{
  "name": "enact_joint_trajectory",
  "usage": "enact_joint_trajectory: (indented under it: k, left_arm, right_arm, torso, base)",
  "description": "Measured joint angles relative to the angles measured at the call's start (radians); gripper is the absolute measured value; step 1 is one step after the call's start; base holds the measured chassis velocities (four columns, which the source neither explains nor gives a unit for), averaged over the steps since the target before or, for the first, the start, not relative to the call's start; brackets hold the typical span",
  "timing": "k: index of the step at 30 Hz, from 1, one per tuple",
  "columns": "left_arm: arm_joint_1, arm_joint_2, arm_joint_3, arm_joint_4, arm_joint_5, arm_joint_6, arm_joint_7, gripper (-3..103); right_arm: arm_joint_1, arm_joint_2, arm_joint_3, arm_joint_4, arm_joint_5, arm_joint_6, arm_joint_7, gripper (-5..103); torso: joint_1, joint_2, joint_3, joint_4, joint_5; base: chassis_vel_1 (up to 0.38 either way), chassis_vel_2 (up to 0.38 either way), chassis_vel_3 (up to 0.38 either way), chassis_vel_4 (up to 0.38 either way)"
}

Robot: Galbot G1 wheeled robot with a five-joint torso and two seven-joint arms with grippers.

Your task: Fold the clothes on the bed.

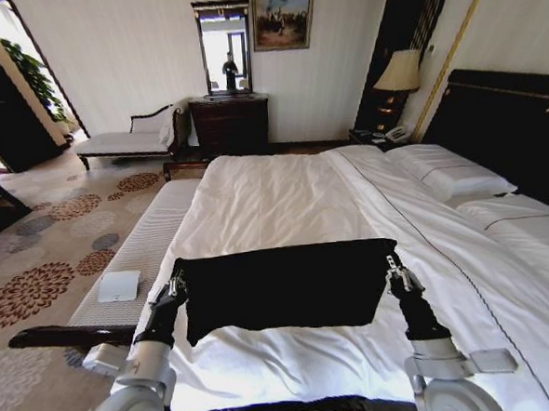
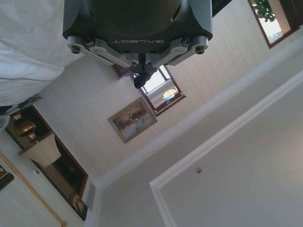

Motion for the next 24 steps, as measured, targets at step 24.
enact_joint_trajectory:
  k: [24]
  left_arm:
    - [-0.826,-0.062,0.174,1.032,-0.041,-0.050,0.095,0]
  right_arm:
    - [0.917,-0.062,-0.515,-1.053,0.074,-0.068,0.019,1]
  torso:
    - [0.001,-0.001,0.000,0.0000,0.0001]
  base:
    - [0.000,0.000,0.000,0.000]
